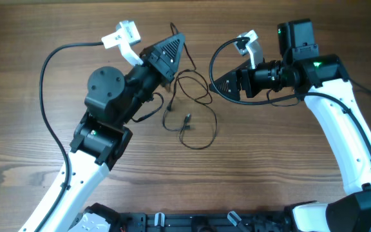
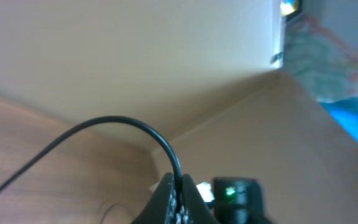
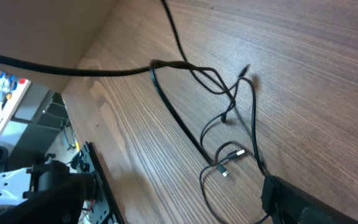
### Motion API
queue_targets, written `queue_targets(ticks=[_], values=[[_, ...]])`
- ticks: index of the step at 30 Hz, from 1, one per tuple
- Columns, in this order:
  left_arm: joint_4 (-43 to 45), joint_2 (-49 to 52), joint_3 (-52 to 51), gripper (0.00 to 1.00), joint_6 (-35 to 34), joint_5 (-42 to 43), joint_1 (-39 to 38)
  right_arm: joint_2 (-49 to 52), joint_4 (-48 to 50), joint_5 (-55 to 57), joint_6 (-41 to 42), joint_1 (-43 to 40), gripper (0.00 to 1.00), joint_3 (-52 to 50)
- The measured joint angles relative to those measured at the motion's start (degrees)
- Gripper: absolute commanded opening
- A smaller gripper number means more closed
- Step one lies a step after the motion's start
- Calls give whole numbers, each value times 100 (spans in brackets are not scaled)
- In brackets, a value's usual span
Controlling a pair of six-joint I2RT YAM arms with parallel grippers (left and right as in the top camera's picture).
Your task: Untangle cables
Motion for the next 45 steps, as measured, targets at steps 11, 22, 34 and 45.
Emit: queue_targets(ticks=[11, 22, 34, 45], values=[[704, 0, 2, 4, -339, 367, 0, 0, 291, 162, -136, 17, 89, -2], [1143, 0, 0, 4, -848, 575, 0, 122, 680, 291, -264, 507, 47, -2], [-595, 7, 15, 4, -494, 608, 393, 308, 763, 1521, 66, 507, 4, -9], [-5021, 4, 22, 4, 802, -518, 1357, -57, 1043, 5066, 645, 7, 4, 654]])
